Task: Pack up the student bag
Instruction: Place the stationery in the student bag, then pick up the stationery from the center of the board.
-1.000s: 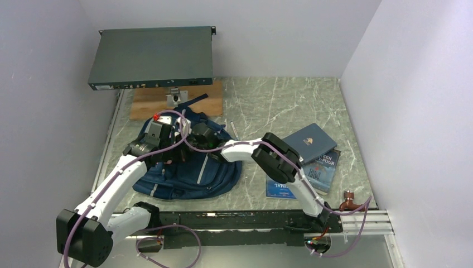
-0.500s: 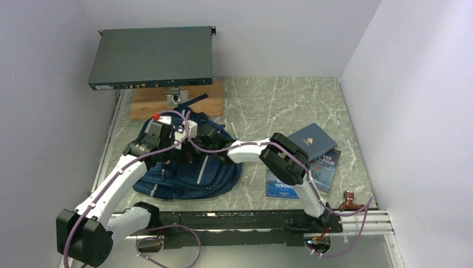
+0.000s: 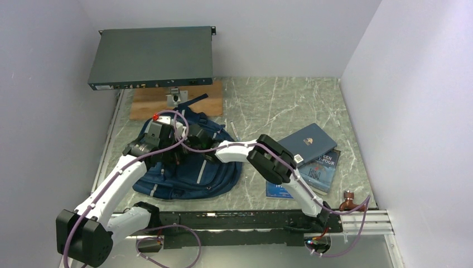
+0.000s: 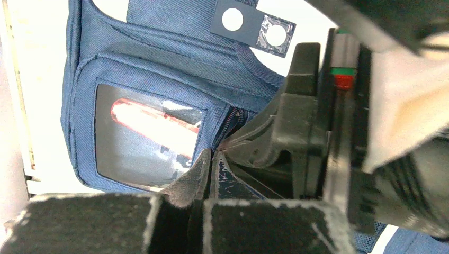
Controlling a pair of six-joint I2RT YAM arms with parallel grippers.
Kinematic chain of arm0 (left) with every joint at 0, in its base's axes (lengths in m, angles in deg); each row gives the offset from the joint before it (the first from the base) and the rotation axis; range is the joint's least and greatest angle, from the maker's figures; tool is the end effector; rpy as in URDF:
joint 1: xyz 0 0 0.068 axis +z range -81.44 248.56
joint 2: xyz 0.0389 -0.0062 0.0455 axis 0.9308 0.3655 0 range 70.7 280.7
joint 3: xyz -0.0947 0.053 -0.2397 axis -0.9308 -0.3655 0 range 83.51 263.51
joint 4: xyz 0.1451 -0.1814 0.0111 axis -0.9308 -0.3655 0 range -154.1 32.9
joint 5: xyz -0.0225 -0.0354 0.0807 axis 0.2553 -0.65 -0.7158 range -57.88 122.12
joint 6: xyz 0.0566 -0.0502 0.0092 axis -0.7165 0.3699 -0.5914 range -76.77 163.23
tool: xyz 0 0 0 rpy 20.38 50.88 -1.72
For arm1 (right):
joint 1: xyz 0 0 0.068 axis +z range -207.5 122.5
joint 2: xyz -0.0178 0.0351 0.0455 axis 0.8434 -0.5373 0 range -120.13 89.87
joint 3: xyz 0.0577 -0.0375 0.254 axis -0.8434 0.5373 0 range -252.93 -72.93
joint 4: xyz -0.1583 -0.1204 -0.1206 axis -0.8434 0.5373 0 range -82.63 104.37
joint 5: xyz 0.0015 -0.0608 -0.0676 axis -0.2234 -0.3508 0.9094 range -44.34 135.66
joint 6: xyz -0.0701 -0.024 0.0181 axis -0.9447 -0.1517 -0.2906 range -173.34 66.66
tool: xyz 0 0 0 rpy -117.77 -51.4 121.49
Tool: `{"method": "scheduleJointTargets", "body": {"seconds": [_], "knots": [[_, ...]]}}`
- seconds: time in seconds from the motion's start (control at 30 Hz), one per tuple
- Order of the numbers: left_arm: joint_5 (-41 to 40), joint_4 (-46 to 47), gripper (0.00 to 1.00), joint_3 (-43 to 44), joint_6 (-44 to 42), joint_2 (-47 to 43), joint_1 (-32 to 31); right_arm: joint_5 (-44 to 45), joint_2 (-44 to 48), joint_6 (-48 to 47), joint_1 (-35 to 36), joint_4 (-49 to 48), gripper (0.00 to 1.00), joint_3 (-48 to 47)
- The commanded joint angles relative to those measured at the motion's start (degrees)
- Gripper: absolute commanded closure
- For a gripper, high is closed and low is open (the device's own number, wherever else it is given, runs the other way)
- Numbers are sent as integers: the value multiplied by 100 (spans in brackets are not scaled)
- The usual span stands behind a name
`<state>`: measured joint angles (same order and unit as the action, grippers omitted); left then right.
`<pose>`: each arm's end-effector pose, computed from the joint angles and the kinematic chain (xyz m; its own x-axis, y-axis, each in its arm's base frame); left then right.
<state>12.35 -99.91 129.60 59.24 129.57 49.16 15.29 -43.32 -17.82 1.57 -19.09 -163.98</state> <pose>0.1834 -0.0414 0.2309 -0.7844 0.0011 -0.6202 -0.0875 0.9898 0.1124 0.2381 0.4608 0.1646 -0.6885 -0.1736 -0.7042 -0.7252 0.1556 0.6707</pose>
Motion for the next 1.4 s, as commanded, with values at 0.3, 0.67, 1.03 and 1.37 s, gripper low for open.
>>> {"method": "scheduleJointTargets", "body": {"seconds": [0.3, 0.67, 1.03, 1.37], "knots": [[-1034, -167, 100, 258, 482, 137, -20, 1060, 1868, -776, -308, 1188, 79, 1508], [-1279, -496, 100, 463, 859, 689, 226, 2419, 4180, -506, -1847, 1534, 39, 4242], [-621, -214, 100, 342, 527, 344, 191, 4192, 2753, -1985, -2001, 2603, 39, 2901], [-557, -207, 100, 357, 465, 393, 186, 4467, 2290, -2385, -1829, 2619, 54, 2737]]}}
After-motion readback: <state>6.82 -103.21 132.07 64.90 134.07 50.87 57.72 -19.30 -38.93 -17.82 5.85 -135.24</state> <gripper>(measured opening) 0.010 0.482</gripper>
